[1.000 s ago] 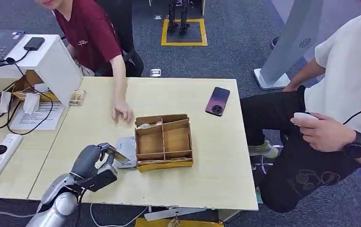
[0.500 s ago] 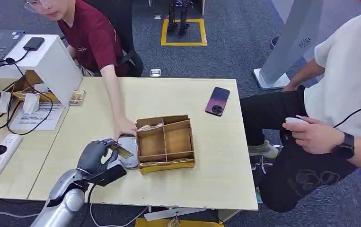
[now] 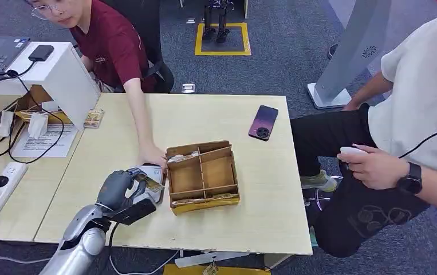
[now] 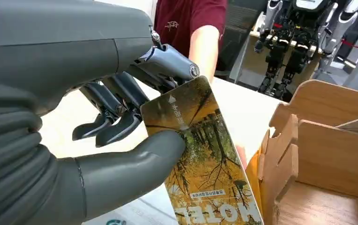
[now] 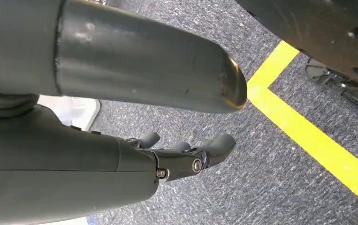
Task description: Pass the card to the sensor for recognition and then transmit it.
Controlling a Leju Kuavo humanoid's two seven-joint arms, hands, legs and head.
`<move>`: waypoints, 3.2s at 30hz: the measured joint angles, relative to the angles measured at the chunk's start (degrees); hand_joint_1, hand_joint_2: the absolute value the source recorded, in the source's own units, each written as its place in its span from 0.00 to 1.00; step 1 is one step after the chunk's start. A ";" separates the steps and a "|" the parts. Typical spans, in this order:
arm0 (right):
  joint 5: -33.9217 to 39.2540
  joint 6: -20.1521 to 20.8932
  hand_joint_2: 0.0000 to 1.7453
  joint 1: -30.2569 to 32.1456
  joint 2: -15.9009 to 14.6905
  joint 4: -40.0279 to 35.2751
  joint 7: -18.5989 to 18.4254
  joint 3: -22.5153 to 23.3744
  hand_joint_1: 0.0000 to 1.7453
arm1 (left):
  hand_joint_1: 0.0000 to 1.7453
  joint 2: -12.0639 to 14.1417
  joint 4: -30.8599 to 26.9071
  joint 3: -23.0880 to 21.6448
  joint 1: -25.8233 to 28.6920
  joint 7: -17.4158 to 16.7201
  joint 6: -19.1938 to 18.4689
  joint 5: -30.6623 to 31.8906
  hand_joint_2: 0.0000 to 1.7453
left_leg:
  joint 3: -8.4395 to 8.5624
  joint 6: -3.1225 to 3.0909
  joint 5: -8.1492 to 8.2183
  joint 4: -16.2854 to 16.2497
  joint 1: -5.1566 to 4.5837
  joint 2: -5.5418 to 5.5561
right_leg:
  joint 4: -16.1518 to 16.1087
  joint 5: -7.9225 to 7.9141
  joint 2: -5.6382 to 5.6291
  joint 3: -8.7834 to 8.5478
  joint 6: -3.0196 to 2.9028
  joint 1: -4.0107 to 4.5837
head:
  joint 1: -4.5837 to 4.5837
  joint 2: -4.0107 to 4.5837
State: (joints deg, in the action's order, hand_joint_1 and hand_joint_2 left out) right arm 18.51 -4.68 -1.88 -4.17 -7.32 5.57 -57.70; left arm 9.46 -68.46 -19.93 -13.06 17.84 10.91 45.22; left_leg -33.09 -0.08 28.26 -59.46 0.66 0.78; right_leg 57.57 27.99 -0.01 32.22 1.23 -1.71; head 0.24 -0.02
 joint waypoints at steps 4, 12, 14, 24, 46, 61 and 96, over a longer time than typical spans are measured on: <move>0.00 0.00 0.00 0.00 0.00 0.00 0.00 0.00 0.00 | 1.00 0.00 0.00 0.00 0.00 0.00 0.00 0.00 1.00 | 0.00 0.00 0.00 0.00 0.00 0.00 | 0.00 0.00 0.00 0.00 0.00 0.00 | 0.00 0.00; 0.00 0.02 0.00 -0.03 0.00 0.00 -0.07 -0.22 0.00 | 1.00 -0.46 2.73 -0.07 -1.08 -1.79 0.50 2.14 1.00 | 0.00 0.00 0.00 0.00 0.00 -0.01 | 0.00 0.00 0.00 0.00 0.00 0.00 | 0.02 0.00; -0.04 0.04 0.00 -0.03 0.00 0.00 -0.07 -0.24 0.00 | 1.00 -0.61 3.57 -0.07 -1.14 -1.77 0.48 2.14 1.00 | 0.00 0.00 0.00 0.00 0.00 0.00 | 0.00 0.00 0.00 0.00 0.00 0.00 | 0.00 0.00; -0.26 0.11 0.00 -0.15 0.00 0.00 -0.07 -1.31 0.00 | 1.00 -2.34 11.47 -0.26 -4.89 -5.87 6.59 10.18 1.00 | 0.03 0.03 -0.03 0.00 0.00 0.00 | 0.00 -0.03 0.02 -0.04 0.03 0.00 | 0.00 0.00; 0.11 0.22 0.00 -0.27 0.00 0.00 -0.35 -3.06 0.00 | 1.00 -2.89 24.02 -0.96 -8.10 -12.61 12.61 24.35 1.00 | 0.04 -0.05 -0.11 0.00 -0.01 0.11 | 0.00 -0.04 0.16 -0.12 0.04 -0.01 | 0.02 0.00; 0.37 0.04 0.00 -0.45 0.00 0.00 -0.39 -3.19 0.00 | 1.00 -3.34 25.70 -0.94 -8.35 -8.72 12.61 18.43 1.00 | 0.07 -0.14 -0.18 0.00 -0.05 0.17 | 0.00 -0.08 0.22 -0.19 0.11 -0.07 | 0.02 0.00; -1.12 0.37 0.00 -1.57 0.13 -0.02 -0.39 -8.07 0.00 | 1.00 -6.95 9.91 16.74 -17.44 12.00 28.42 2.50 1.00 | -0.04 -0.17 -0.25 -0.10 -0.03 0.18 | 0.00 -0.17 0.23 -0.11 0.11 -0.04 | 0.02 0.00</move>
State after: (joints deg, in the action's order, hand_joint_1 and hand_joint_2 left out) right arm 17.40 -4.31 -3.45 -4.04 -7.34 5.18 -65.77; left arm 2.51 -58.55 -3.19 -30.51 29.83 39.32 47.72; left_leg -33.14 -0.24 28.01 -59.56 0.63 0.95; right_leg 57.57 27.83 0.21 32.11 1.34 -1.75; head 0.26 -0.02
